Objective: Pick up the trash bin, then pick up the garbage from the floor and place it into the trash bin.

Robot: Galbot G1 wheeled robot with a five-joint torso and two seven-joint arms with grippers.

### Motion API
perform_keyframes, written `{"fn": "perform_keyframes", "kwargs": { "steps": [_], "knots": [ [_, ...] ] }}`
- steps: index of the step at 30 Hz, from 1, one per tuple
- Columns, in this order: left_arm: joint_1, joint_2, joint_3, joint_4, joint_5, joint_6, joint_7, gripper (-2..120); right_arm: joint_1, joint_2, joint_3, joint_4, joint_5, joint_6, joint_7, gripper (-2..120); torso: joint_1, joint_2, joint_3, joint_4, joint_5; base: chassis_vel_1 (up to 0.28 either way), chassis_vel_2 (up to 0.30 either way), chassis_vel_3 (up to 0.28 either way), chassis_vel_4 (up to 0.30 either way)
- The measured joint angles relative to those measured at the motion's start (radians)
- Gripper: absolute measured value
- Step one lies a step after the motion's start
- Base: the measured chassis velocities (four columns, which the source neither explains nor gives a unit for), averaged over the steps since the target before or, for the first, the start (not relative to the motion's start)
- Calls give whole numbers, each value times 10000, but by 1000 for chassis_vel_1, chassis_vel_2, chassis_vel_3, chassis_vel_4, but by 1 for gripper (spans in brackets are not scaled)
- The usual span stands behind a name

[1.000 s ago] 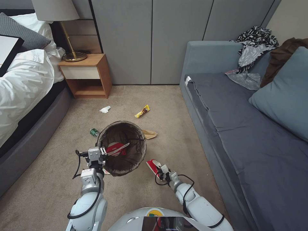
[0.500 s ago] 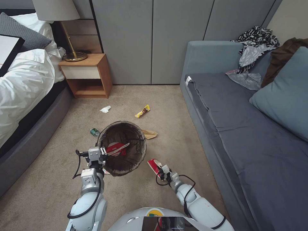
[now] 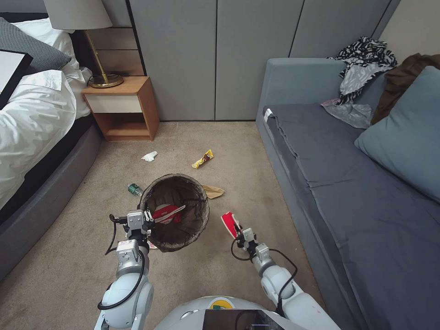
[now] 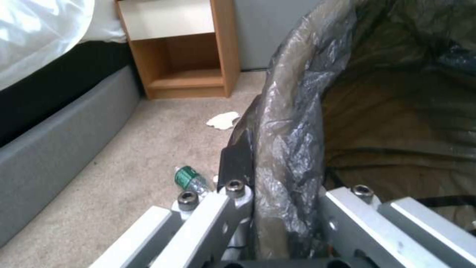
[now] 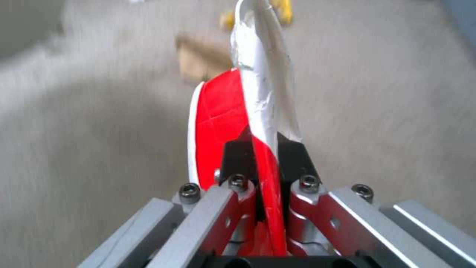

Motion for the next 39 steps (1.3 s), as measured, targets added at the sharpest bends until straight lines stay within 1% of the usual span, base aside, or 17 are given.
{"fn": "perform_keyframes", "kwargs": {
  "steps": [1, 3, 5, 7, 8, 11, 22, 24, 27, 29, 31, 33, 34, 36, 37, 38, 39],
  "knots": [
    [-5, 0, 0, 9, -1, 0, 0, 3, -52, -13, 45, 163, 14, 19, 15, 0, 0, 0, 0, 1, 0, 0, 0, 0, 0],
    [-19, 2, 17, 69, -4, 2, -1, 3, -303, -66, 256, 1063, 47, 79, 63, 0, 0, 0, 0, 3, 0, 0, 0, 0, 0],
    [-21, 0, 28, 86, -6, 4, 0, 3, -350, -72, 293, 1278, 48, 92, 71, 0, 0, 0, 0, 3, 0, 0, 0, 0, 0],
    [-29, -3, 56, 156, -38, 15, 0, 3, -530, -93, 395, 2119, 49, 125, 113, 0, 0, 0, 0, 3, 0, 0, 0, 0, 0],
    [-29, -3, 56, 156, -38, 15, 0, 3, -530, -93, 395, 2119, 49, 125, 113, 0, 0, 0, 0, 3, 0, 0, 0, 0, 0],
    [-24, -2, 69, 191, -124, 53, -2, 3, -664, -110, 451, 2964, 42, 246, 119, 0, 0, 0, 0, 3, 0, 0, 0, 0, 0],
    [20, 27, 123, 240, -188, 84, 12, 3, -707, -199, 341, 3981, 271, 762, -138, 0, 0, 0, 0, 2, 0, 0, 0, 0, 0],
    [69, 34, 191, 246, -227, 109, 40, 3, -667, -337, 96, 4602, 518, 947, -316, 0, 0, 0, 0, 3, 1, 0, 0, 0, 0],
    [101, 31, 253, 247, -228, 125, 68, 3, -593, -528, -231, 5174, 669, 996, -403, 0, 0, 0, 0, 3, 0, 0, 0, 0, 0],
    [107, 31, 263, 247, -228, 129, 68, 3, -576, -569, -308, 5275, 680, 994, -409, 0, 0, 0, 0, 2, 1, 0, 0, 0, 0],
    [153, 40, 319, 247, -227, 173, 96, 3, -451, -819, -729, 5645, 681, 902, -430, 0, 0, 0, 0, 2, 0, 0, 0, 0, 0],
    [164, 42, 332, 247, -225, 181, 103, 3, -418, -887, -839, 5708, 679, 868, -432, 0, 0, 0, -1, 2, 0, 0, 0, 0, 0],
    [194, 40, 374, 245, -209, 197, 120, 3, -280, -1133, -1274, 5832, 673, 731, -432, 0, 0, 0, 0, 3, 0, 0, 0, 0, 0],
    [218, 27, 424, 221, -179, 210, 131, 3, -74, -1318, -1799, 5749, 551, 628, -432, 0, 0, 0, -1, 2, 0, 0, 0, 0, 0],
    [262, 22, 472, 170, -157, 220, 135, 3, 95, -1320, -2250, 5473, 413, 574, -425, 0, 0, 0, 0, 2, 1, 0, 0, 0, 0],
    [262, 22, 472, 170, -157, 220, 135, 3, 95, -1320, -2250, 5473, 413, 574, -425, 0, 0, 0, 0, 2, 1, 0, 0, 0, 0],
    [278, 21, 492, 132, -152, 227, 136, 3, 179, -1241, -2490, 5276, 355, 545, -413, 0, 0, 0, 0, 3, -1, 0, 0, 0, 0]
  ]
}}
